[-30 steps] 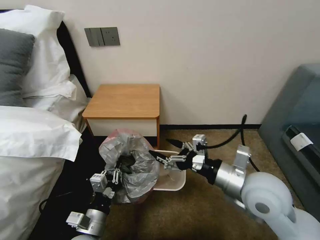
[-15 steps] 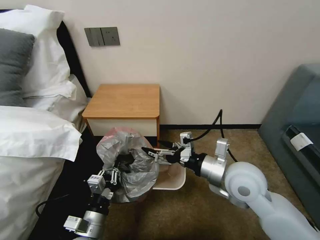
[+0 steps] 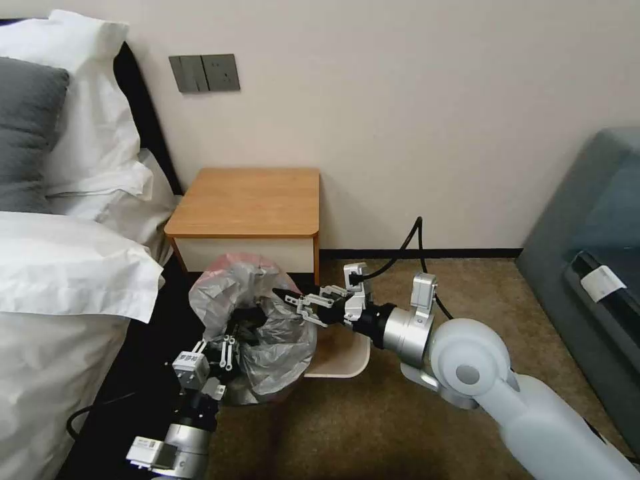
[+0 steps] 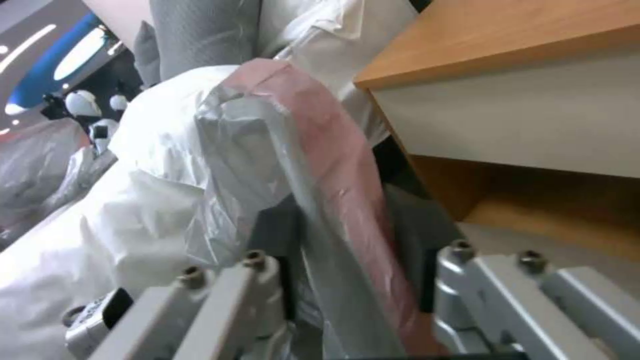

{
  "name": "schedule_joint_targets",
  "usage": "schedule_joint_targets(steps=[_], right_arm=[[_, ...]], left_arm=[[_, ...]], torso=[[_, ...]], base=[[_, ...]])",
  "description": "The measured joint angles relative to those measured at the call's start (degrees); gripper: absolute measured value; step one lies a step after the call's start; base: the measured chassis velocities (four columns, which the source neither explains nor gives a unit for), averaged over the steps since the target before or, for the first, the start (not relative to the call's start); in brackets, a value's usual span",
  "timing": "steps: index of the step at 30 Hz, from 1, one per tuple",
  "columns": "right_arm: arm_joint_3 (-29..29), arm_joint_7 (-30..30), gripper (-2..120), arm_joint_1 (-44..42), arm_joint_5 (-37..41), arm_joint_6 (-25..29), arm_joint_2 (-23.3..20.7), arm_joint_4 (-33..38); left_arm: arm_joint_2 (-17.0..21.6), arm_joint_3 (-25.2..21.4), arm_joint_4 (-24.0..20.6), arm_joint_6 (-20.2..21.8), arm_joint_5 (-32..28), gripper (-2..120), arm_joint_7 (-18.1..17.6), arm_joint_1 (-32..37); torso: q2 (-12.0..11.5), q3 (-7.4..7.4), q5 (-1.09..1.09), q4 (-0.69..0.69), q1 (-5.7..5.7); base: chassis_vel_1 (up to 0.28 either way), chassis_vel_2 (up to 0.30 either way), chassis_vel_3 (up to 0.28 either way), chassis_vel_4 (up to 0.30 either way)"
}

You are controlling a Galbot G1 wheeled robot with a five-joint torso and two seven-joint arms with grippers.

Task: Pick up the garbage bag from the table and place it over the trash can.

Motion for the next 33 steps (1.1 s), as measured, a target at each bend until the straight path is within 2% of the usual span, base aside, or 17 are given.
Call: schedule_joint_targets(steps=[1, 3, 5, 8, 23, 33], right_arm=[[0.0, 0.0, 32, 0.0, 0.0, 0.0, 0.0, 0.0], [-0.3, 0.1, 22, 0.1, -0.3, 0.1, 0.2, 0.0], [-0.3, 0.1, 19, 0.1, -0.3, 0.1, 0.2, 0.0], [-0.3, 0.1, 1, 0.1, -0.6, 0.2, 0.5, 0.0], [5.9, 2.6, 0, -2.2, 0.4, 0.3, -1.3, 1.6], [12.9, 5.2, 0, -4.0, 6.4, -3.0, -4.9, 2.7]], left_arm=[[0.0, 0.0, 0.0, 0.0, 0.0, 11, 0.0, 0.0], [0.0, 0.0, 0.0, 0.0, 0.0, 11, 0.0, 0.0], [0.0, -0.1, 0.0, 0.0, 0.0, 11, 0.0, 0.0], [0.0, -0.1, 0.0, 0.0, -0.1, 11, 0.0, -0.1], [0.2, 0.5, 0.6, 2.2, -4.1, 11, 0.0, -0.6], [0.2, 0.6, 0.4, 3.7, -6.9, 11, 1.2, -0.8]], torso=[[0.0, 0.0, 0.0, 0.0, 0.0], [0.0, 0.0, 0.0, 0.0, 0.0], [0.0, 0.0, 0.0, 0.0, 0.0], [0.0, 0.0, 0.0, 0.0, 0.0], [0.0, 0.0, 0.01, 0.0, 0.0], [0.0, 0.0, 0.01, -0.01, 0.0]], base=[[0.0, 0.0, 0.0, 0.0], [0.0, 0.0, 0.0, 0.0], [0.0, 0.0, 0.0, 0.0], [0.0, 0.0, 0.0, 0.0], [0.0, 0.0, 0.0, 0.0], [0.0, 0.0, 0.0, 0.0]])
